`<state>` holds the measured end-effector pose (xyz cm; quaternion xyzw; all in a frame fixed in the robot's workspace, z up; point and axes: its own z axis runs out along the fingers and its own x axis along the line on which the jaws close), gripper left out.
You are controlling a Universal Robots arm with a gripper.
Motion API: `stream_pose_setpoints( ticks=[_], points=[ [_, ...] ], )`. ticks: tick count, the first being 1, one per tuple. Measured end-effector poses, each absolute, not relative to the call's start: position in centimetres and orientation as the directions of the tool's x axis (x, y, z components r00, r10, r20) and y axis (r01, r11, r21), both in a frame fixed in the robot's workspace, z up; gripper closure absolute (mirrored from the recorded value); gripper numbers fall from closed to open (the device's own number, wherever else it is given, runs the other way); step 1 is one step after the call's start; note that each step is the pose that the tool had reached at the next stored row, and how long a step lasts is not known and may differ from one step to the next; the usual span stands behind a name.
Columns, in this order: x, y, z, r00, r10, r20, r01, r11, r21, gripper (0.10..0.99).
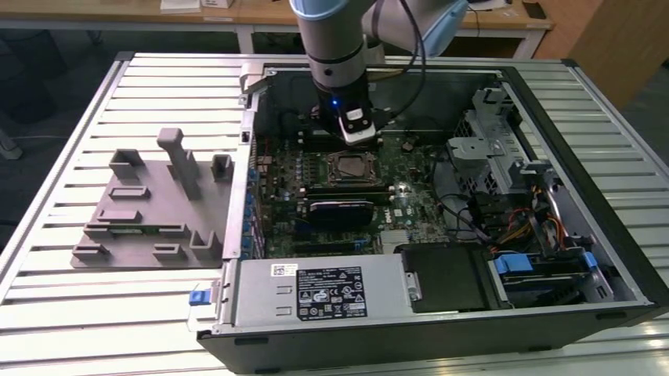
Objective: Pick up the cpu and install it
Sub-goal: 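Install the first cpu locking lever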
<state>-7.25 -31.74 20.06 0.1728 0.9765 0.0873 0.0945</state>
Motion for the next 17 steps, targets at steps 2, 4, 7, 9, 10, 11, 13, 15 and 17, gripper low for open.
stream_pose_setpoints(
  ticks=[2,4,7,9,10,11,13,15,17],
  points=[
    [-7.28,-31.55,19.97,-0.92,0.361,-0.155,0.328,0.923,0.204,0.98],
    [-7.34,-31.34,19.89,-0.918,0.365,-0.156,0.332,0.921,0.204,0.98],
    [-7.43,-31.24,19.74,-0.916,0.368,-0.159,0.334,0.92,0.203,0.98],
    [-7.46,-31.24,19.64,-0.915,0.368,-0.162,0.335,0.92,0.201,0.98],
    [-7.47,-31.24,19.59,-0.915,0.369,-0.163,0.335,0.921,0.2,0.98],
    [-7.48,-31.24,19.53,-0.915,0.369,-0.165,0.336,0.921,0.199,0.98],
    [-7.49,-31.24,19.43,-0.914,0.37,-0.167,0.336,0.921,0.198,0.98],
    [-7.48,-31.25,19.35,-0.913,0.37,-0.168,0.337,0.921,0.197,0.98],
    [-7.49,-31.25,19.29,-0.913,0.371,-0.17,0.338,0.921,0.196,0.98]
  ],
)
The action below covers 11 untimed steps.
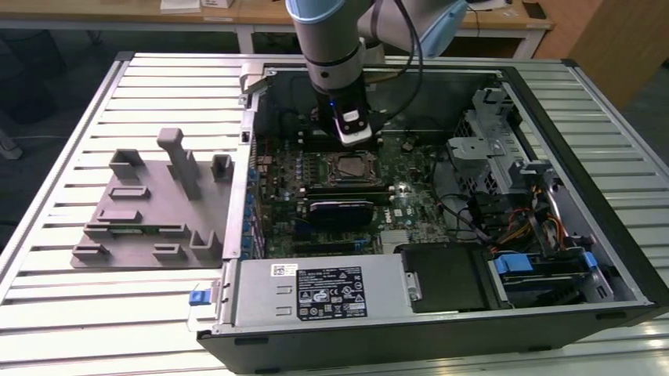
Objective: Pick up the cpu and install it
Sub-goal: 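Install the first cpu locking lever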
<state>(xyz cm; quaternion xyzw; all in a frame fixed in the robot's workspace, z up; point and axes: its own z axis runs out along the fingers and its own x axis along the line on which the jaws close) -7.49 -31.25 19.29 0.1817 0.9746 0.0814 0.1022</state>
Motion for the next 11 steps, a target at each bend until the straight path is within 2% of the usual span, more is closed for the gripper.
stream_pose_setpoints(
  ticks=[11],
  points=[
    [-7.42,-31.32,19.13,-0.912,0.372,-0.172,0.339,0.92,0.195,0.98]
  ],
)
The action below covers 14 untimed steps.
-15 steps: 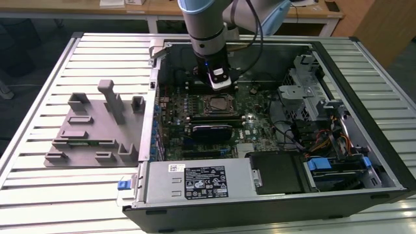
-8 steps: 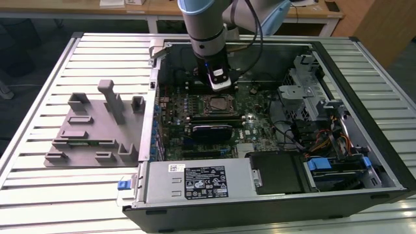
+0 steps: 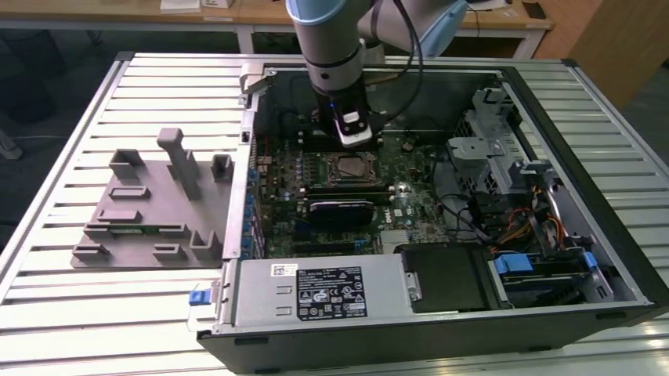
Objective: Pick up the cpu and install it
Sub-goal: 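Install the first cpu locking lever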
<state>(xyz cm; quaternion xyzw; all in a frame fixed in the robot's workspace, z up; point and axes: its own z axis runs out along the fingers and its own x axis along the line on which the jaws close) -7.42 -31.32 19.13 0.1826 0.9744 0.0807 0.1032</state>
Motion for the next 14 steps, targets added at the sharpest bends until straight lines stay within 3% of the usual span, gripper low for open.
stream_pose_setpoints(
  ticks=[14],
  points=[
    [-7.3,-32.04,19.15,-0.912,0.374,-0.172,0.34,0.92,0.194,0.98]
  ],
)
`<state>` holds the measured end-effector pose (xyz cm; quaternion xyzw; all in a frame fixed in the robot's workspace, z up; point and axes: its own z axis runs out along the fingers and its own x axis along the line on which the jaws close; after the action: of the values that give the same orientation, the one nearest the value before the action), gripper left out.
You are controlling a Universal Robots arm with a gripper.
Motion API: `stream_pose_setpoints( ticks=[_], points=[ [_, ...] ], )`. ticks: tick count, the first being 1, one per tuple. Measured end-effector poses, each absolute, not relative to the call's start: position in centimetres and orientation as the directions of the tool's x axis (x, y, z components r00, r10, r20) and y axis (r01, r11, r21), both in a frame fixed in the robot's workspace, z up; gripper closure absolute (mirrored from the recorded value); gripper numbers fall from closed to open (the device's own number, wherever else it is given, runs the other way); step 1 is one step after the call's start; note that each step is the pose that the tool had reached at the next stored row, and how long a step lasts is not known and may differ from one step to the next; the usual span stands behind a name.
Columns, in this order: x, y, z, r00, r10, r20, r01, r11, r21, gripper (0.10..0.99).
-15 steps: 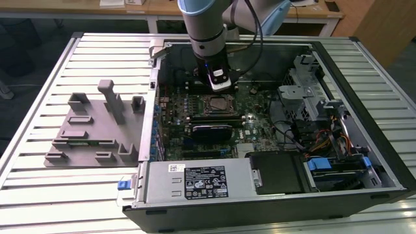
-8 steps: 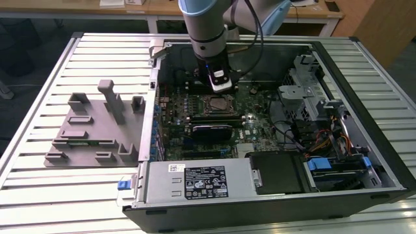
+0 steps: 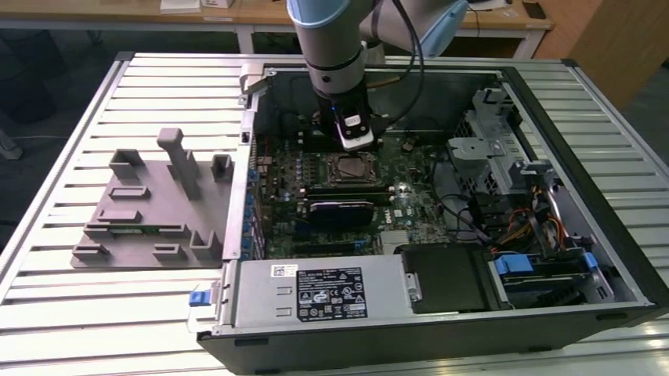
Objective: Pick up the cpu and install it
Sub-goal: 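Install the first cpu locking lever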
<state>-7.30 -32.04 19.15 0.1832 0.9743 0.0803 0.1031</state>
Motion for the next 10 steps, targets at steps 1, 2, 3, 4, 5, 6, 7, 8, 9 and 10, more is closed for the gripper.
stream_pose_setpoints(
  ticks=[1,2,3,4,5,6,7,8,9,10],
  points=[
    [-7.3,-32.0,19.2,-0.912,0.374,-0.172,0.34,0.92,0.194,0.98],
    [-7.3,-32.1,19.4,-0.912,0.373,-0.172,0.34,0.92,0.194,0.98],
    [-7.3,-32.1,19.6,-0.912,0.373,-0.172,0.34,0.92,0.194,0.98],
    [-7.3,-32.1,19.9,-0.912,0.373,-0.171,0.34,0.92,0.194,0.98],
    [-7.3,-32.1,20.1,-0.912,0.373,-0.172,0.34,0.92,0.194,0.98],
    [-7.3,-32.1,20.5,-0.912,0.373,-0.172,0.34,0.92,0.194,0.98],
    [-7.3,-32.0,20.8,-0.912,0.373,-0.172,0.34,0.92,0.194,0.98],
    [-7.3,-32.0,21.2,-0.912,0.373,-0.172,0.34,0.92,0.194,0.98],
    [-7.3,-32.1,21.5,-0.912,0.373,-0.172,0.34,0.92,0.194,0.98],
    [-7.3,-32.0,21.8,-0.912,0.373,-0.172,0.34,0.92,0.194,0.98]
  ],
)
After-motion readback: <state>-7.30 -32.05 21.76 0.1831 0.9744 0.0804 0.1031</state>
